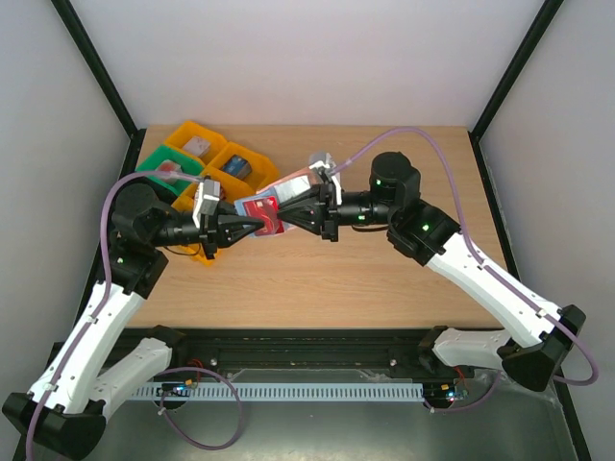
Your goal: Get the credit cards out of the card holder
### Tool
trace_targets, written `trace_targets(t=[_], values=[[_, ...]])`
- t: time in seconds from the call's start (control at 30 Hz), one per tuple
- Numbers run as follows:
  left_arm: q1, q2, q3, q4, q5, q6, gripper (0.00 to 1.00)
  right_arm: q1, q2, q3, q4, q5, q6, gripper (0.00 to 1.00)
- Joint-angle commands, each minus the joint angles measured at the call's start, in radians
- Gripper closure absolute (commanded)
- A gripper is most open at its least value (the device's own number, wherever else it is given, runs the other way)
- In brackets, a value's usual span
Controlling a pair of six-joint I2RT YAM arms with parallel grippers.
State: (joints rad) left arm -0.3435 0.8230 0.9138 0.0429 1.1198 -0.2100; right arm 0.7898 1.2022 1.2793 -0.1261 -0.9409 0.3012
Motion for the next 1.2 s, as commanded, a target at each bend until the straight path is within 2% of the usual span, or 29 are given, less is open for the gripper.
trace_targets(t=[0.0,0.4,0.53,0.7,0.97,1.1,1.17], values=[[-0.005,-0.026,-0.006,0.034,0.056,0.021,0.98,-0.026,-0.027,0.002,-0.008,0.045,-0.017,0.85],[-0.006,-0.024,-0.021,0.062,0.033,0.010,0.98,-0.022,0.013,0.021,-0.023,0.075,0.016,0.84],[-0.011,-0.026,-0.029,0.064,0.027,0.011,0.98,-0.016,0.027,0.024,-0.031,0.104,0.016,0.87],[-0.012,-0.025,-0.033,0.076,0.034,0.008,0.98,-0.009,0.045,0.038,-0.032,0.125,0.014,0.95],[-0.022,-0.005,-0.036,0.134,0.033,-0.028,0.98,0.013,0.073,0.066,-0.034,0.103,-0.003,0.89],[-0.025,-0.003,-0.036,0.132,0.037,-0.030,0.98,0.015,0.063,0.061,-0.027,0.093,-0.008,0.98],[-0.025,-0.005,-0.038,0.130,0.035,-0.031,0.98,0.014,0.051,0.051,-0.007,0.080,-0.002,0.98]])
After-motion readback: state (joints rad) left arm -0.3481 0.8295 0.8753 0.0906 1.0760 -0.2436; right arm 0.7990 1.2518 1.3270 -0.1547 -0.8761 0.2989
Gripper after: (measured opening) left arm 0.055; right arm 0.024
